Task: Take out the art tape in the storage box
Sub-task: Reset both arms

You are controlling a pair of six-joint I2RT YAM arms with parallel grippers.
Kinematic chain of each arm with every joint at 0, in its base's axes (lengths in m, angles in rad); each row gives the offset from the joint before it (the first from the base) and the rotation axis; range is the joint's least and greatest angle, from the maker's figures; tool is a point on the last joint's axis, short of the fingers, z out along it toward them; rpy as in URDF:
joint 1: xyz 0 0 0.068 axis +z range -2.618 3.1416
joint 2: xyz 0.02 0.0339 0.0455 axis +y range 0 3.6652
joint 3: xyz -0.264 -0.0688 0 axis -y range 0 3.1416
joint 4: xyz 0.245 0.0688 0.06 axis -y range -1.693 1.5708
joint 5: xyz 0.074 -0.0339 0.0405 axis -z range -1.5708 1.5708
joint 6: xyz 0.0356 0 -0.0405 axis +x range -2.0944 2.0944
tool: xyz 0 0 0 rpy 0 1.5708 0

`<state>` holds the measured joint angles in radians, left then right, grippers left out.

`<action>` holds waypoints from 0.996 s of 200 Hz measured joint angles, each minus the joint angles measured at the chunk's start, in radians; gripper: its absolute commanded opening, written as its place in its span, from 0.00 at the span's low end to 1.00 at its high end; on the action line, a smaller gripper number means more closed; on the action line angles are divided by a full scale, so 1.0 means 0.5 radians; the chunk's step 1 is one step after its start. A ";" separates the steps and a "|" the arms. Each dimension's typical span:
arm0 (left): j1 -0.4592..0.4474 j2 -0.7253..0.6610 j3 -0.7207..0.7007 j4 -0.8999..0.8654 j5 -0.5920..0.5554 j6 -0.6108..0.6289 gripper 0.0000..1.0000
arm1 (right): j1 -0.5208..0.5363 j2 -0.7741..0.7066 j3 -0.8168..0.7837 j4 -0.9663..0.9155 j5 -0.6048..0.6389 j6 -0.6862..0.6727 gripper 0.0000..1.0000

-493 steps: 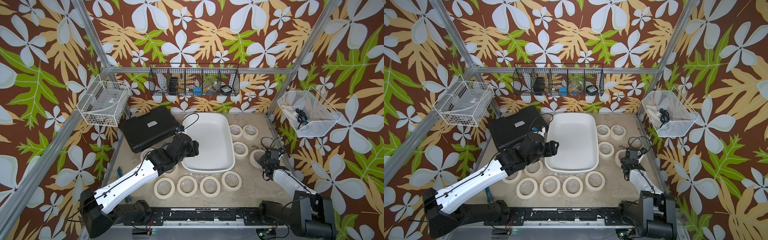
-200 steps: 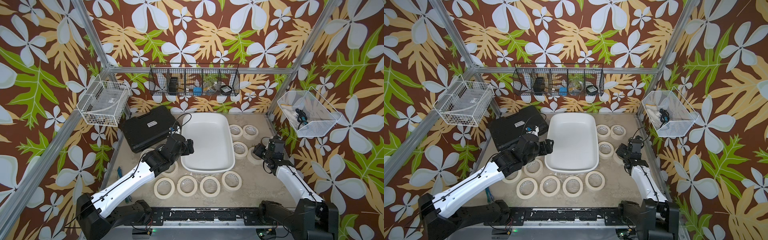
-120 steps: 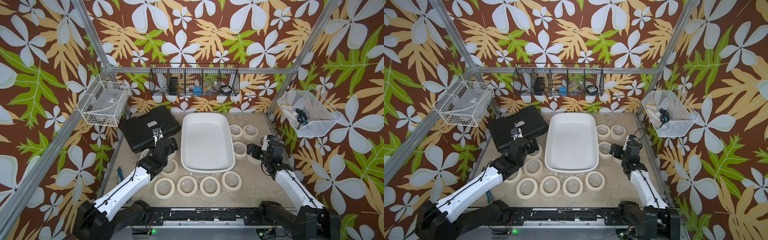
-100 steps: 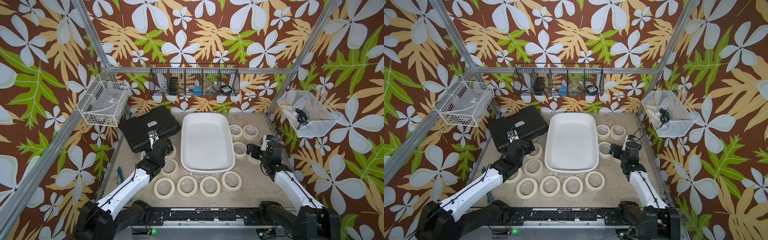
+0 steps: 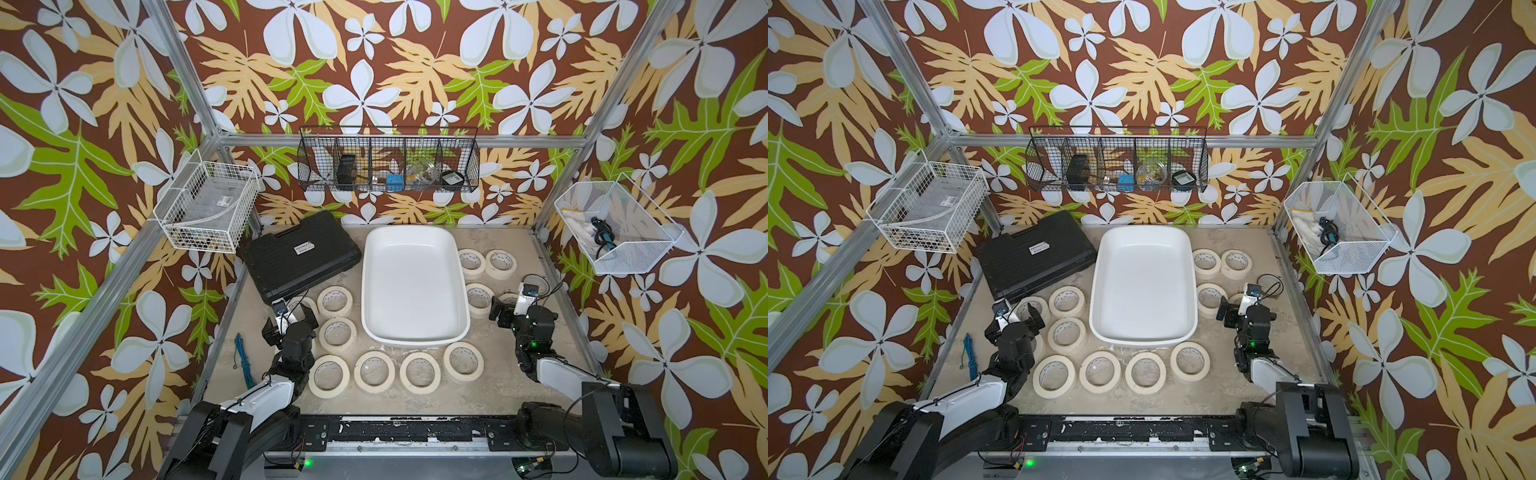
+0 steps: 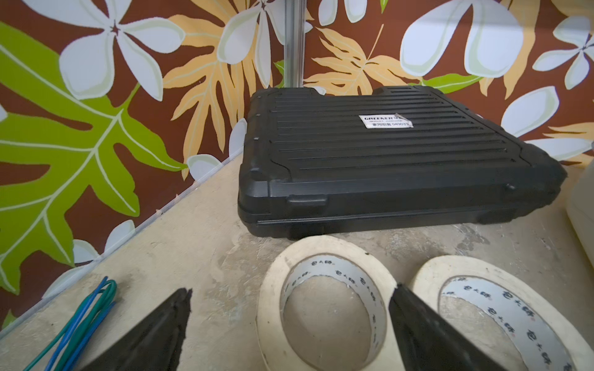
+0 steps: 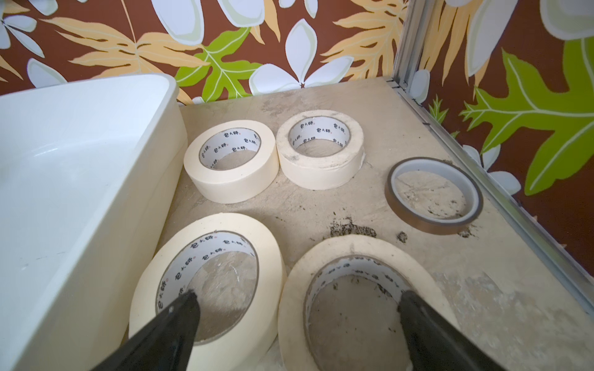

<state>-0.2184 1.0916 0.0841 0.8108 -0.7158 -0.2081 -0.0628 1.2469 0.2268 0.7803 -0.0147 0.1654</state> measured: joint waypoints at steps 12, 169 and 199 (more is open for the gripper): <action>0.026 0.050 -0.016 0.162 0.079 0.024 1.00 | 0.010 0.088 -0.037 0.188 0.026 -0.029 1.00; 0.200 0.710 0.105 1.000 0.761 0.320 1.00 | 0.181 0.450 -0.109 0.912 0.310 -0.204 1.00; 0.201 0.710 0.105 0.986 0.768 0.320 1.00 | 0.181 0.450 -0.109 0.912 0.329 -0.204 1.00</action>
<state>-0.1181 1.4464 0.1368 1.3041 -0.3317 -0.0483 0.0277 1.4719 0.1722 1.2366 0.1497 0.0635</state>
